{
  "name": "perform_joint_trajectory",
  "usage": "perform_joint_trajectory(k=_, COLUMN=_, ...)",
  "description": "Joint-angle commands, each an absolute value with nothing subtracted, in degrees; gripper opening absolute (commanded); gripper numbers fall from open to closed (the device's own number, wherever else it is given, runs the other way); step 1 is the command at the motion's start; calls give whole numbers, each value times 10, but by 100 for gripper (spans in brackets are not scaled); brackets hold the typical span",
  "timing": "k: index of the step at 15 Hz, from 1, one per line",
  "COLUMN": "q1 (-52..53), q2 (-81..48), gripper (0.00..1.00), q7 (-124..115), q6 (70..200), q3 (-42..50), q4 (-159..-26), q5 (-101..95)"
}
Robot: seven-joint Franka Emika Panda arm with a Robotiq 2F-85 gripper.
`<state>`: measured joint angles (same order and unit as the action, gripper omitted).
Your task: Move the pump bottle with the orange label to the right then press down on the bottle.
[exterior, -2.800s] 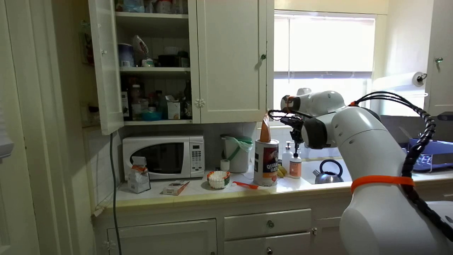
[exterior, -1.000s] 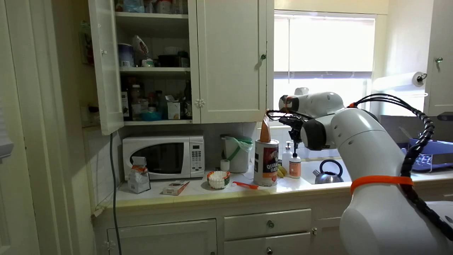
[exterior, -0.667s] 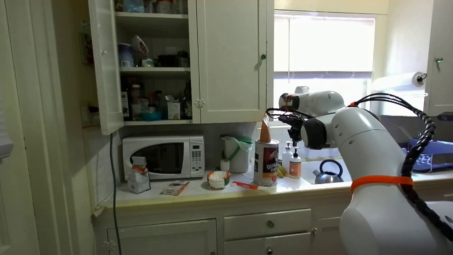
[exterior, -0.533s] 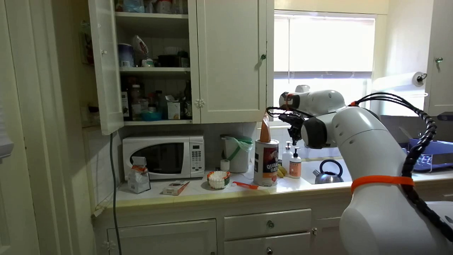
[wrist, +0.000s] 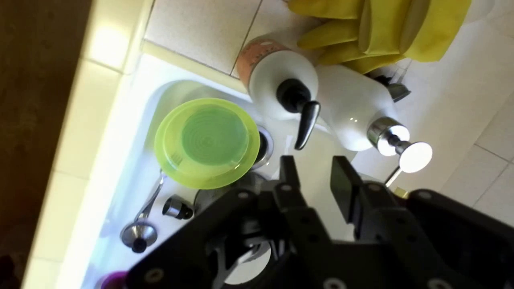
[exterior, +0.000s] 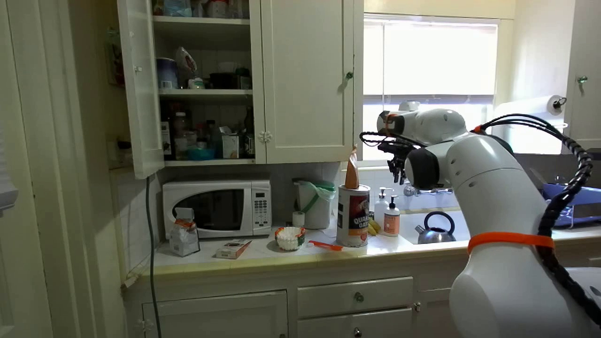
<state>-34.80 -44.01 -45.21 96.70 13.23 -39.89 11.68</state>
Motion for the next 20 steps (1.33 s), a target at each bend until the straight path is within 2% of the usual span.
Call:
perform_joint_trajectory(k=1, q1=-352, q2=-385, gripper=62, q7=-334, q6=935, q3=149, q4=-450, q5=72)
perform_joint_trajectory(k=6, q1=-338, q2=-298, gripper=99, q7=-171, q6=970, q3=168, q4=-568, q5=3)
perform_joint_trajectory(k=16, q1=-318, q2=-131, gripper=100, q7=102, q6=991, q3=159, q4=-800, q5=-130)
perform_joint_trajectory(k=17, q1=-325, q2=-192, gripper=100, q7=57, q6=961, q3=162, q4=-710, q5=-104)
perform_joint_trajectory(k=20, q1=-325, q2=-182, gripper=100, q7=61, q6=963, q3=162, q4=-719, q5=-106)
